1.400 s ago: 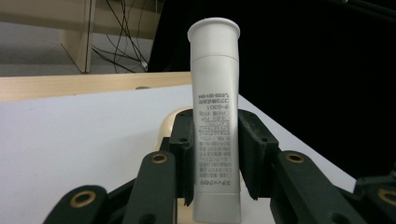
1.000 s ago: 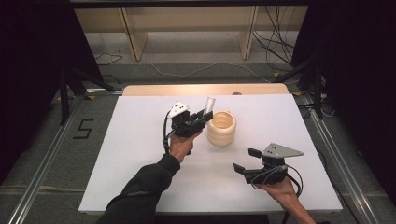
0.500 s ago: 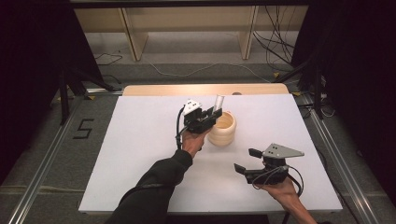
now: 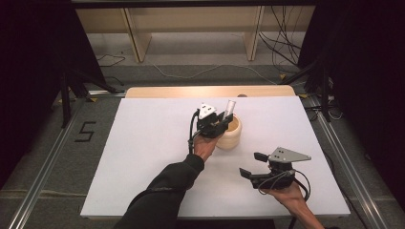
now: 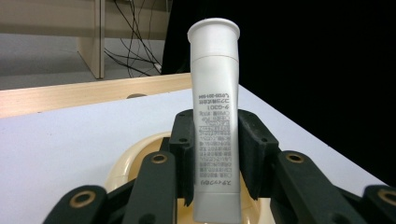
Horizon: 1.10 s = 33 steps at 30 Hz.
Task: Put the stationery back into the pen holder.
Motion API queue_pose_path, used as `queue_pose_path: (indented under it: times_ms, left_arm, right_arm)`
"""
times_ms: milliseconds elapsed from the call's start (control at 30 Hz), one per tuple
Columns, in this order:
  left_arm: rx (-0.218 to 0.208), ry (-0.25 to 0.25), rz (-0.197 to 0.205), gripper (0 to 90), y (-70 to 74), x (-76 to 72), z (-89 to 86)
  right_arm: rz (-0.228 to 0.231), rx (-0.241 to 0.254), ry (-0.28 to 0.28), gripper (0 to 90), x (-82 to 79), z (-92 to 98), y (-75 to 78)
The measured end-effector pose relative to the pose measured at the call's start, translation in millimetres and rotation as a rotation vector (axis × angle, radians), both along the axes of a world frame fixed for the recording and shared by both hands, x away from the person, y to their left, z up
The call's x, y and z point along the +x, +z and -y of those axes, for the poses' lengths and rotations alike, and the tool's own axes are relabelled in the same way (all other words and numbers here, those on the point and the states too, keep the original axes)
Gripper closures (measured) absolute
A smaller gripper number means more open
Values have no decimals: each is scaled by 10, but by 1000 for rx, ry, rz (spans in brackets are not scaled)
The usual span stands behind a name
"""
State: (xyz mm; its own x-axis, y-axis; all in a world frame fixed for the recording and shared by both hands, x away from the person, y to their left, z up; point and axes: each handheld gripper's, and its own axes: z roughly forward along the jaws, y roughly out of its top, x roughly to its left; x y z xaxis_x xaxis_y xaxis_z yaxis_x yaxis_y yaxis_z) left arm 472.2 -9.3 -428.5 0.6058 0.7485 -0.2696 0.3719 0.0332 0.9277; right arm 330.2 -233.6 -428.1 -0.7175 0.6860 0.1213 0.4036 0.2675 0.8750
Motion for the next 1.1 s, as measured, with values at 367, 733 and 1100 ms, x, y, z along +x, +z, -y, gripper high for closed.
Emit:
queue_pose_path:
  times_ms: [367, 733, 1100]
  left_arm:
    - [23, 29, -27, 689, -73, 17, 40]
    - [35, 43, -54, 687, -90, 19, 44]
    - [58, 47, -60, 458, -60, -2, 43]
  right_arm:
    - [1, 4, 2, 198, -7, 5, 5]
    - [3, 6, 5, 202, -7, 12, 7]
    - [-1, 8, 9, 204, -8, 12, 7]
